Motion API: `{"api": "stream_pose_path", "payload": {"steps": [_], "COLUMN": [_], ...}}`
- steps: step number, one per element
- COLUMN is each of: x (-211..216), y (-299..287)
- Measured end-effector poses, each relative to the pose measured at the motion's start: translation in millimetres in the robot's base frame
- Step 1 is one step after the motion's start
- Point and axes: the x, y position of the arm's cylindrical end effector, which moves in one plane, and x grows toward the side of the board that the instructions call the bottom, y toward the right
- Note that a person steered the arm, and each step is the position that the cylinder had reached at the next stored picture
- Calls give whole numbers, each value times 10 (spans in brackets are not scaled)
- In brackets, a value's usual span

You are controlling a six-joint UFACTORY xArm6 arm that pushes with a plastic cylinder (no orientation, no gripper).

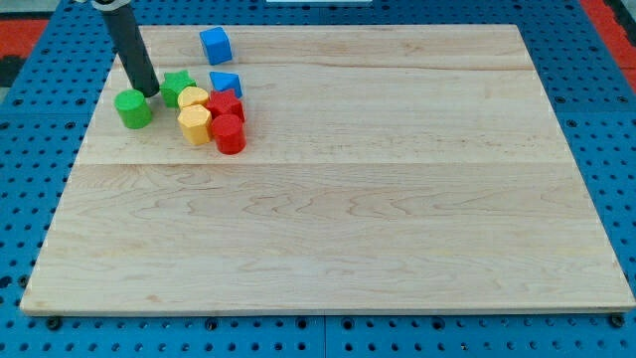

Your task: Push the green circle into the yellow heart

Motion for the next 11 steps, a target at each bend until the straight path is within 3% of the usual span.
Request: {"api": "stream_pose_path", "payload": {"steps": [1,3,5,8,9,11], "x": [-48,20,369,368,371,5], "y": [73,-908,-311,-243,208,-269]}}
